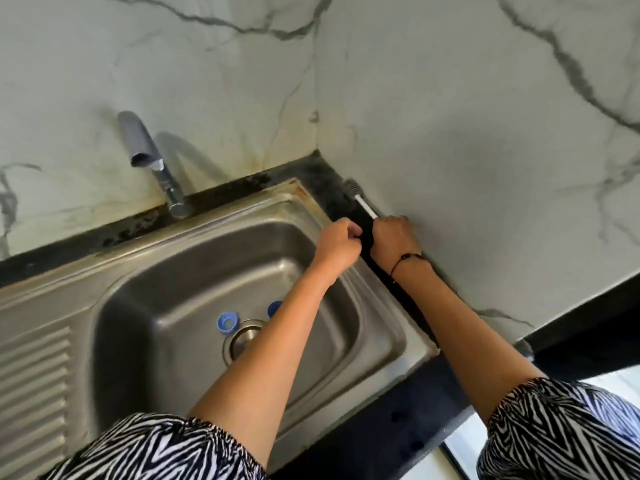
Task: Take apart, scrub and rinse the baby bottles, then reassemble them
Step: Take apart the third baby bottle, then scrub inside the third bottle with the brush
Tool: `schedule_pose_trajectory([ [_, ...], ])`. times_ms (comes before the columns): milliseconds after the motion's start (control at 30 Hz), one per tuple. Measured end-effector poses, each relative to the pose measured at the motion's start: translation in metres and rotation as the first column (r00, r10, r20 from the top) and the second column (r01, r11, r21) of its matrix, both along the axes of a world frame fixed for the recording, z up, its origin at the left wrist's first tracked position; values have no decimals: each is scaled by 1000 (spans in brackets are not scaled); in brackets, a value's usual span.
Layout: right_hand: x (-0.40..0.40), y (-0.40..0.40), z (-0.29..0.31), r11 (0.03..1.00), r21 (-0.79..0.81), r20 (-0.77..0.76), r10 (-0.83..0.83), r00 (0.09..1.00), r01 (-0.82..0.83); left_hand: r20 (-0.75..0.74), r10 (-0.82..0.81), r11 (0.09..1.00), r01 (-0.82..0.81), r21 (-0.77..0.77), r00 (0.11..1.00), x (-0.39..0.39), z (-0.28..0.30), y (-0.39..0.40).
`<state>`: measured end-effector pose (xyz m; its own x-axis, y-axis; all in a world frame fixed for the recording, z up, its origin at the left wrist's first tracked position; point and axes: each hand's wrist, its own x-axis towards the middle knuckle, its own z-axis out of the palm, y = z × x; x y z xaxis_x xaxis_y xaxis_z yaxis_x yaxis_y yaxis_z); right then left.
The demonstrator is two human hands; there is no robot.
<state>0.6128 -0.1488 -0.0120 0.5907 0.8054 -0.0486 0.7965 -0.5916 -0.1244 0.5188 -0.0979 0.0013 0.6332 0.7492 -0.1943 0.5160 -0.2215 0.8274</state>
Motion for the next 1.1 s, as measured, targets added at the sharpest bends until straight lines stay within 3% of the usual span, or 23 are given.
schedule_pose_trajectory([
  [200, 18, 0, -9, 991, -98, 86, -82, 993, 90, -28, -27, 999, 27, -22, 999, 32, -11, 3],
  [400, 17, 3, -10, 982, -161, 39, -93, 995, 98, -29, -3, 999, 2, -40, 1000, 41, -21, 7],
  [667, -15, -9, 9, 998, -51, -30, -49, 998, 48, 118, 152, 981, -135, -142, 981, 6, -19, 17],
  [933, -100, 12, -2, 964, -73, -48, 254, 966, -257, 118, 449, 887, -426, -181, 886, -121, -51, 29],
  [1100, -151, 30, -33, 904, -136, -154, 384, 910, -405, 4, 583, 785, -562, -262, 813, -187, -97, 28],
])
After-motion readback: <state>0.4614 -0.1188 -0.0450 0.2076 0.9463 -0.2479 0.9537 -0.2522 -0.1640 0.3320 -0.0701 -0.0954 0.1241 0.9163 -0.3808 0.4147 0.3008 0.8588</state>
